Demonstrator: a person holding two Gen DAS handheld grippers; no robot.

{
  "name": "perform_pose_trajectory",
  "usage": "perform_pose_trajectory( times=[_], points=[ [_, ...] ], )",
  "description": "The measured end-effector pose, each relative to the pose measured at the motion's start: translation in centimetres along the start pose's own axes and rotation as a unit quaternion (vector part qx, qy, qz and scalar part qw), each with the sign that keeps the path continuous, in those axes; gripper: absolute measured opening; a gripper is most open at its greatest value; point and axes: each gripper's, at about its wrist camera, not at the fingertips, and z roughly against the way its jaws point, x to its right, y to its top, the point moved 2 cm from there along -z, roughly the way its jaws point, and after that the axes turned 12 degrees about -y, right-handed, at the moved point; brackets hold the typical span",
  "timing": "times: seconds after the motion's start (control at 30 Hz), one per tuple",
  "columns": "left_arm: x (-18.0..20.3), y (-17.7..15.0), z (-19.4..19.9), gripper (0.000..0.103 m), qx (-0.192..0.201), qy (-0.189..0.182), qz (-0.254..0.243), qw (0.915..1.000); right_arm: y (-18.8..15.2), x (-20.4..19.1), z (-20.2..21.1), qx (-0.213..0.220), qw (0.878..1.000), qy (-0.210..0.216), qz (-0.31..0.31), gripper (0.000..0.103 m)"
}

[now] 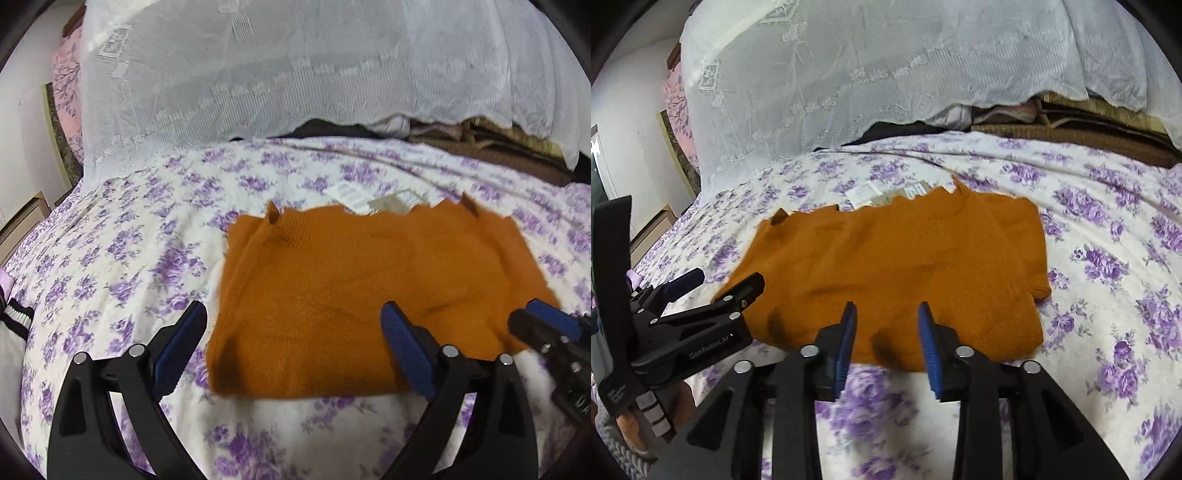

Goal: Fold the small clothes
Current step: 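Withdraw both tools and reposition them at the folded cardigan edge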

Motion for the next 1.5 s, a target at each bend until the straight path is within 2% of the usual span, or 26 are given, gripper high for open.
perform_pose_trajectory(
  times=[0.3,0.63,0.73,0.8,0.9,1.1,1.23,1.3,1.37,1.43,1.5],
  points=[
    [0.4,-0.8,3.1,0.093,0.019,-0.019,0.007,0.9996,-0.9,-2.0,3.4,0.024,1.000,0.004,0.011,0.047],
    [-0.1,-1.4,5.2,0.096,0.032,-0.036,0.020,0.9987,-2.4,-0.2,6.1,0.030,0.999,0.003,-0.034,0.053],
    [-1.4,-0.8,4.7,0.097,0.025,-0.037,0.039,0.9982,-2.1,-0.4,6.1,0.032,0.999,-0.003,-0.030,0.053],
    [-2.9,-0.2,3.9,0.097,0.013,-0.043,0.070,0.9966,-1.5,-1.0,5.8,0.038,0.999,-0.006,-0.023,0.053],
    [-4.1,0.6,2.5,0.097,-0.003,-0.044,0.092,0.9948,-0.4,-2.0,4.6,0.034,0.999,-0.006,-0.014,0.053],
    [-4.0,1.3,-1.5,0.097,-0.028,0.003,0.064,0.9976,1.6,-3.8,0.0,0.007,1.000,-0.010,-0.011,0.053],
    [-5.6,1.1,-5.2,0.097,-0.074,0.018,0.088,0.9932,2.3,-4.2,-3.8,-0.019,0.999,-0.031,-0.004,0.053],
    [-6.8,0.3,-7.3,0.099,-0.108,0.005,0.113,0.9877,1.8,-3.6,-6.5,-0.057,0.998,-0.028,-0.015,0.054],
    [-7.6,0.5,-7.3,0.099,-0.109,-0.018,0.138,0.9841,1.5,-3.1,-6.9,-0.056,0.998,-0.007,-0.027,0.057],
    [-7.8,0.5,-7.2,0.099,-0.111,-0.029,0.147,0.9825,1.5,-3.2,-6.6,-0.053,0.998,0.004,-0.023,0.063],
    [-7.9,0.3,-6.8,0.099,-0.107,-0.039,0.151,0.9819,1.3,-3.0,-6.3,-0.046,0.998,0.020,-0.030,0.064]
  ],
)
